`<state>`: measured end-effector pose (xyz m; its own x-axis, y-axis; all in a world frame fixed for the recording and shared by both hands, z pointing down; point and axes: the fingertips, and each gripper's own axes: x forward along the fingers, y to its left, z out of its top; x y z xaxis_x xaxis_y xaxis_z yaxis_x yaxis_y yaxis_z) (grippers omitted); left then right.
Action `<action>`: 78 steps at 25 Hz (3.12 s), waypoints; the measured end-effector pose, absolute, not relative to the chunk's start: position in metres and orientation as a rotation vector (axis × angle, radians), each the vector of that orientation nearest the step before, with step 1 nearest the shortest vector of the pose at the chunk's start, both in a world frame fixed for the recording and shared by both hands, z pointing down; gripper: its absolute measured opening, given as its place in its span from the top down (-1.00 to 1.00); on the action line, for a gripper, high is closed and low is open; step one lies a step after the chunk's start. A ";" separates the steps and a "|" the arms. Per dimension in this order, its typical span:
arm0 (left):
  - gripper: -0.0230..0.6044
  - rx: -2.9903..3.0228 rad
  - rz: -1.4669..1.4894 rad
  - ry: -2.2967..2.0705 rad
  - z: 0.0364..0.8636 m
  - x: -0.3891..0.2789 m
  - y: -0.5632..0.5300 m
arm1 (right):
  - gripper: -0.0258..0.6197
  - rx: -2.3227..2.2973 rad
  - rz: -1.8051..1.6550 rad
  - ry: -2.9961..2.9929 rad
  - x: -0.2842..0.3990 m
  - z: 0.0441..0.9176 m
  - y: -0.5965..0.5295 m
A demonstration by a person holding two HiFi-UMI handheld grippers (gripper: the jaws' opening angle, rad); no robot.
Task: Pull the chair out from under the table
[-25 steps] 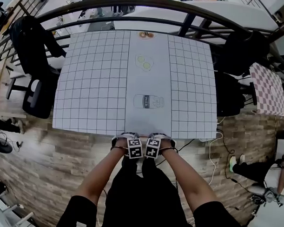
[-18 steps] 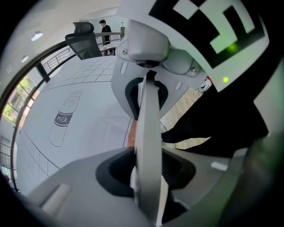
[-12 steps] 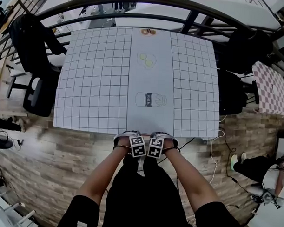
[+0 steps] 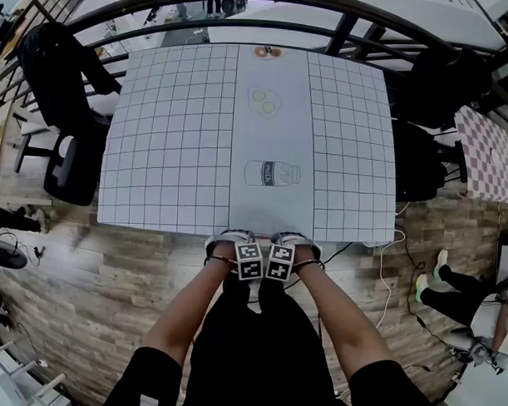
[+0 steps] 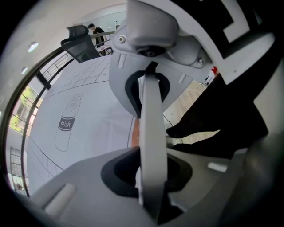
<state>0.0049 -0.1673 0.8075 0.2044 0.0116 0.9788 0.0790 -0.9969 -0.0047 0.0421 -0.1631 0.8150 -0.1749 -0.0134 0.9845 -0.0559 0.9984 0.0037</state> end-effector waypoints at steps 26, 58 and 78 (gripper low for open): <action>0.68 -2.400 -1.965 -0.086 0.803 0.004 -0.153 | 0.70 0.062 -0.002 -1.738 0.043 0.812 -0.154; 0.67 -2.418 -1.968 -0.102 0.802 -0.001 -0.082 | 0.70 0.056 0.022 -1.740 0.038 0.811 -0.083; 0.67 -2.421 -1.947 -0.141 0.799 -0.004 -0.060 | 0.70 0.064 0.026 -1.737 0.035 0.809 -0.060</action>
<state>-0.0037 -0.0595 0.7988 0.2124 0.0511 0.9758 0.0904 -0.9954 0.0325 0.0354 -0.0602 0.8085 -0.1655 -0.0284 0.9858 -0.0574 0.9982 0.0191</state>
